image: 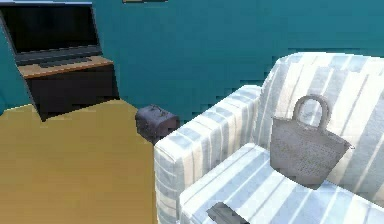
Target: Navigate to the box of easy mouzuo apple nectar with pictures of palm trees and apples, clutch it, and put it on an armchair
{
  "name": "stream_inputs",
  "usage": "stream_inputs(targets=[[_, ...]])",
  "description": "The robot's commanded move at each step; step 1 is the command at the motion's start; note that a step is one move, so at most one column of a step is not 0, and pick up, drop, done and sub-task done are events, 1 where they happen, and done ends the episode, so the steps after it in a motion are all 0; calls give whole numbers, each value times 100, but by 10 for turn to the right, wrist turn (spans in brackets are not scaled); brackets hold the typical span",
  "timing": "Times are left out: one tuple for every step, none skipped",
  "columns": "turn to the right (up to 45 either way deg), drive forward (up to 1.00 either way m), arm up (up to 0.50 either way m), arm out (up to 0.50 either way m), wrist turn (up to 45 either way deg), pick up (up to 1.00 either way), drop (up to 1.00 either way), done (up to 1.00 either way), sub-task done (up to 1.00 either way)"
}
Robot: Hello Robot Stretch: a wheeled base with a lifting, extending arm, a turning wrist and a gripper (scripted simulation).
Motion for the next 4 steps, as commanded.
stream_inputs(targets=[[30, 0, 0, 0, 0, 0, 0, 0, 0], [0, 10, 0, 0, 0, 0, 0, 0, 0], [-60, 0, 0, 0, 0, 0, 0, 0, 0], [90, 0, 0, 0, 0, 0, 0, 0, 0]])
